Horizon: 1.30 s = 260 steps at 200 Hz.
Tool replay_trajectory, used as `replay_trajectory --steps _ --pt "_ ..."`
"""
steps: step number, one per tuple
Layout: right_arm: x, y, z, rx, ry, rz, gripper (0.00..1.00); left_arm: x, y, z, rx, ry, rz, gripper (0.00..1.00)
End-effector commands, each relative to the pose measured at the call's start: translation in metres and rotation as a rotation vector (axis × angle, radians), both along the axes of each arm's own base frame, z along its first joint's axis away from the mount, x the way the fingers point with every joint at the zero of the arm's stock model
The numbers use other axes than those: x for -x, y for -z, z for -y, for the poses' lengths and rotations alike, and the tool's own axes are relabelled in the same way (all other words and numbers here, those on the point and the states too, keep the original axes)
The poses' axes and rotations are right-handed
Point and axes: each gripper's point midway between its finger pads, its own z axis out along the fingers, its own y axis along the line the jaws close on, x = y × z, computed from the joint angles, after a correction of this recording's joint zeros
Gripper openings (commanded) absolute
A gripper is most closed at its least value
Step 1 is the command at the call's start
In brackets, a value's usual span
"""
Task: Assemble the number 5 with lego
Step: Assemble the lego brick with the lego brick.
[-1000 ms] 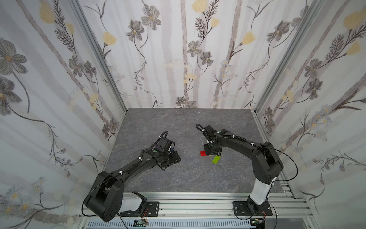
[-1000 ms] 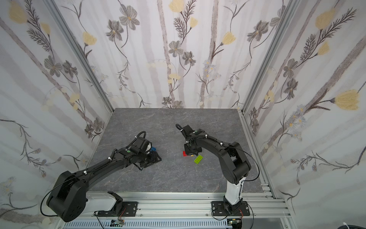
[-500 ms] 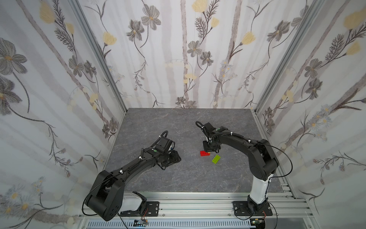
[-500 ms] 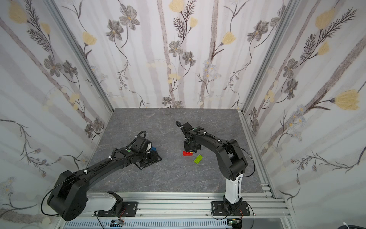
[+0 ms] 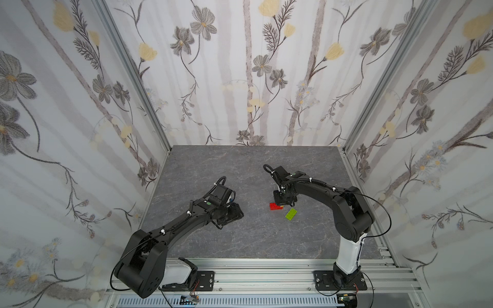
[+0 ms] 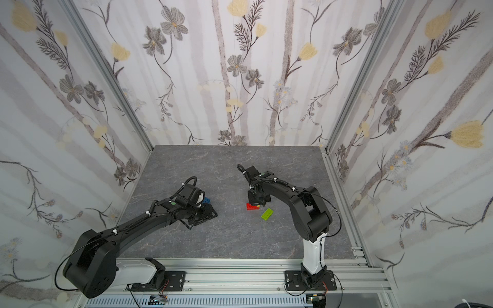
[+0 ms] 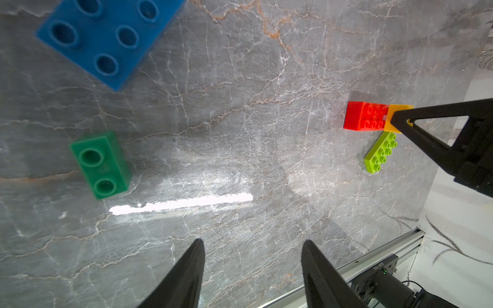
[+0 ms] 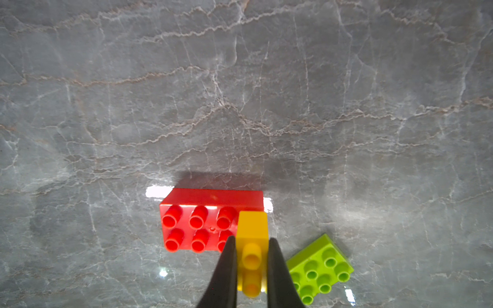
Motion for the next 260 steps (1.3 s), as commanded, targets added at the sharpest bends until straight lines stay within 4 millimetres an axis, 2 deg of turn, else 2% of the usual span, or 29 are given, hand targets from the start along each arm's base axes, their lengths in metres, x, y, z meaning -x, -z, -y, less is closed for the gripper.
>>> replay_trajectory --steps 1,48,101,171,200,228,245,260 --pt "0.008 0.006 0.006 0.018 0.010 -0.023 0.13 -0.001 0.000 -0.003 -0.008 -0.013 0.011 0.59" --pt "0.010 0.015 0.006 0.007 0.021 -0.028 0.13 0.001 -0.001 -0.004 -0.010 -0.015 0.012 0.59" --pt "0.025 0.046 0.019 0.058 0.030 -0.083 0.09 0.004 0.000 -0.009 -0.017 -0.025 0.017 0.59" --pt "0.038 0.067 0.029 0.097 0.046 -0.126 0.05 0.004 0.002 -0.010 -0.024 -0.029 0.014 0.59" --pt "0.038 0.066 0.030 0.102 0.053 -0.120 0.04 0.003 0.003 -0.009 -0.029 -0.027 0.014 0.59" --pt "0.034 0.054 0.026 0.078 0.056 -0.097 0.06 0.002 0.004 -0.009 -0.033 -0.023 0.012 0.59" --pt "0.030 0.042 0.022 0.057 0.057 -0.078 0.11 0.001 0.003 -0.009 -0.036 -0.023 0.014 0.59" --pt "0.026 0.031 0.019 0.044 0.058 -0.056 0.22 0.001 0.002 -0.009 -0.036 -0.021 0.017 0.59"
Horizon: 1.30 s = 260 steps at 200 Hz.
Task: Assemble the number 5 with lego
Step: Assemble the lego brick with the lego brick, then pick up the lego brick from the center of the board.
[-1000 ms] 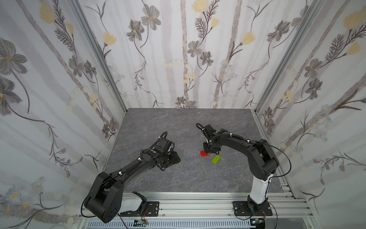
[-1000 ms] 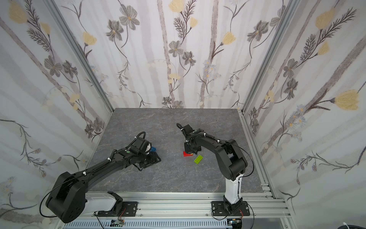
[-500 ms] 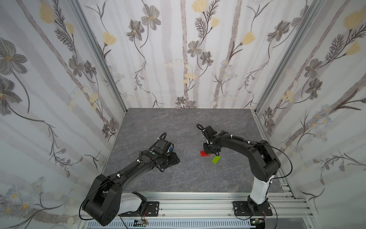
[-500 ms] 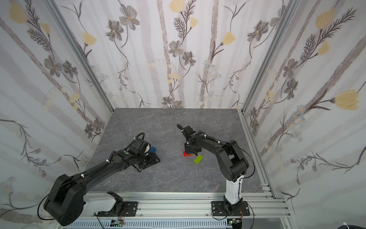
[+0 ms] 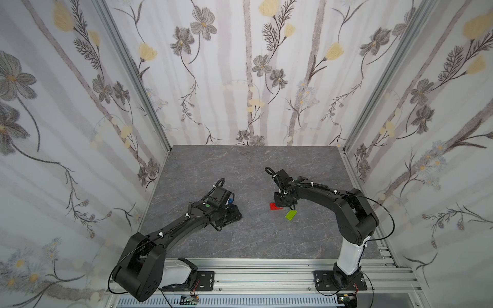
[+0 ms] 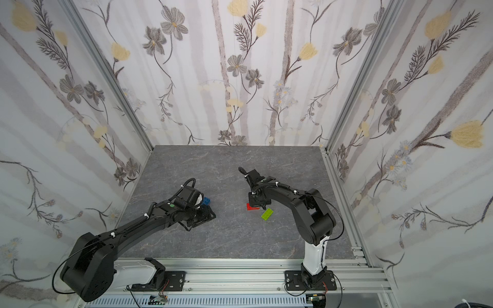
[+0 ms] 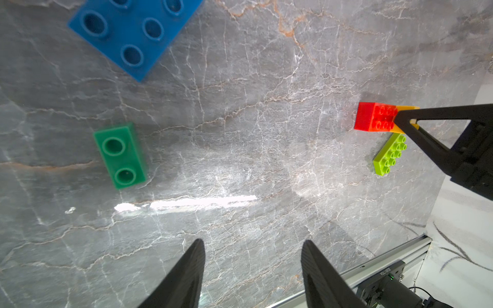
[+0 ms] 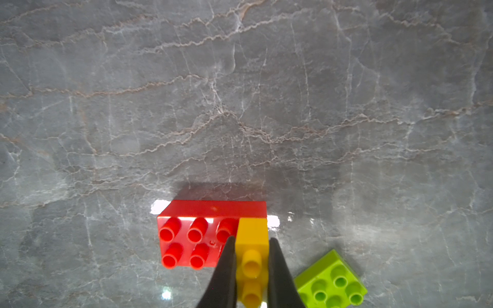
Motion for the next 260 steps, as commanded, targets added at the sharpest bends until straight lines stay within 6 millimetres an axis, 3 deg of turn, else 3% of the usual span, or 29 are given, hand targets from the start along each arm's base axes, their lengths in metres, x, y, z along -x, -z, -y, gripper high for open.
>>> replay_trajectory --steps 1,43,93,110,136,161,194,227,260 --pt "0.022 0.011 0.015 0.058 0.033 -0.097 0.22 -0.003 -0.001 -0.002 -0.018 0.000 0.012 0.59" --pt "0.010 -0.024 0.008 0.027 0.022 -0.032 0.39 -0.005 -0.006 -0.003 -0.028 0.002 0.024 0.60" --pt "0.014 -0.057 0.006 0.008 -0.005 0.011 0.45 -0.003 -0.016 -0.020 -0.079 -0.034 0.062 0.62" --pt "0.018 -0.068 -0.005 -0.018 -0.040 0.024 0.45 0.002 -0.015 -0.033 -0.120 -0.063 0.052 0.62" --pt "0.027 -0.080 -0.038 -0.073 -0.117 0.030 0.46 0.009 -0.011 -0.062 -0.172 -0.158 0.029 0.64" --pt "0.035 -0.084 -0.073 -0.110 -0.185 0.025 0.46 0.015 -0.008 -0.079 -0.163 -0.209 0.008 0.64" --pt "0.043 -0.083 -0.103 -0.130 -0.240 0.014 0.46 0.015 -0.005 -0.094 -0.135 -0.267 0.010 0.62" --pt "0.054 -0.081 -0.118 -0.145 -0.262 0.000 0.46 0.006 0.000 -0.090 -0.121 -0.275 -0.004 0.58" --pt "0.062 -0.077 -0.117 -0.140 -0.256 -0.013 0.46 -0.002 0.006 -0.085 -0.131 -0.267 -0.030 0.54"
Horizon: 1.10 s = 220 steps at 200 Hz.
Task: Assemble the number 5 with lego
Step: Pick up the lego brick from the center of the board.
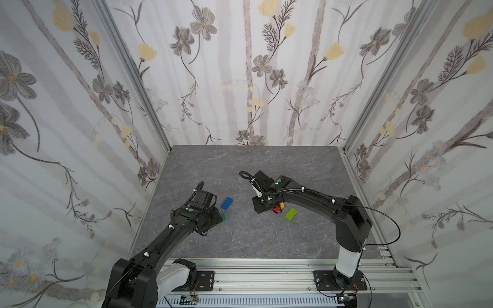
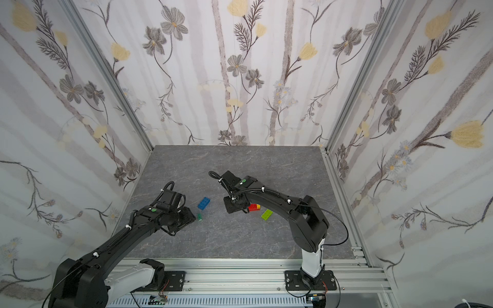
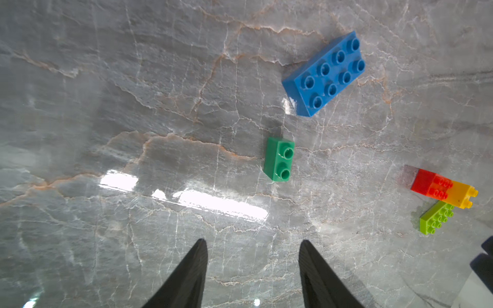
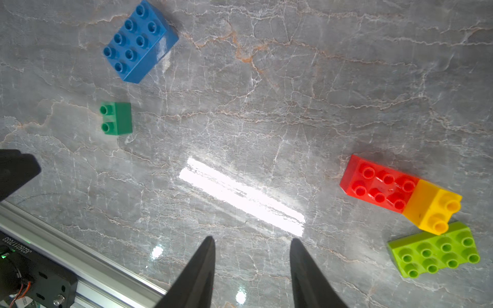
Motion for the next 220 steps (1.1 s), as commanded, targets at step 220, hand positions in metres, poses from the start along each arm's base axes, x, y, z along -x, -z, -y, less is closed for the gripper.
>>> replay_trajectory --steps 220 --pt "0.003 0.001 0.099 0.060 0.223 0.002 0.45 -0.052 0.049 0.030 -0.153 0.115 -0.128 0.23"
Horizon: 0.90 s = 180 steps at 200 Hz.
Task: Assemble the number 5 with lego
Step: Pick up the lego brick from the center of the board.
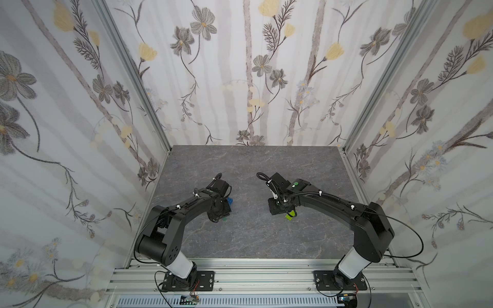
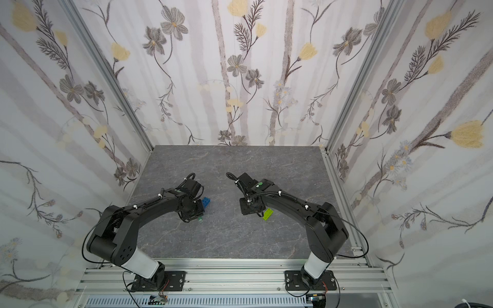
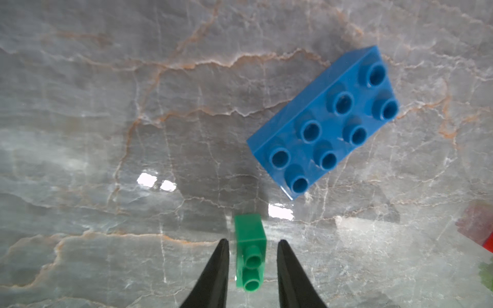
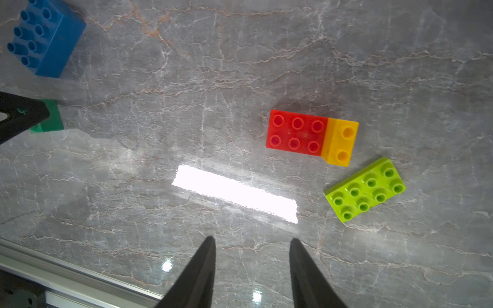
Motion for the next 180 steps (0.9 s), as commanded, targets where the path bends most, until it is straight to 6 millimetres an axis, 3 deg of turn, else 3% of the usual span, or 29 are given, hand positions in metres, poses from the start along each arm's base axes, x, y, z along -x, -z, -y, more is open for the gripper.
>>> replay_trajectory --steps 1,24,31,79,110,118,180 --pt "-0.004 -0.003 0.021 0.017 0.059 0.011 0.45 -0.004 0.003 0.001 -0.015 0.012 0.001 0.23" --pt "-0.010 0.004 0.045 0.034 0.106 0.000 0.45 -0.002 0.006 0.000 -0.024 0.019 -0.012 0.19" --pt "-0.013 -0.004 0.052 0.015 0.121 0.020 0.45 -0.001 0.007 -0.001 -0.027 0.019 -0.015 0.19" --pt "-0.024 0.022 0.089 -0.047 0.224 -0.033 0.44 0.002 0.004 0.000 -0.031 0.042 -0.020 0.01" --pt "-0.030 0.035 0.096 -0.068 0.241 -0.050 0.42 0.006 -0.009 0.007 -0.021 0.066 0.001 0.00" --pt "-0.030 0.048 0.096 -0.063 0.241 -0.082 0.42 0.007 -0.014 0.009 -0.015 0.072 0.009 0.00" --pt "-0.051 0.068 0.102 -0.106 0.254 -0.097 0.45 0.021 -0.038 0.016 0.029 0.074 0.051 0.00"
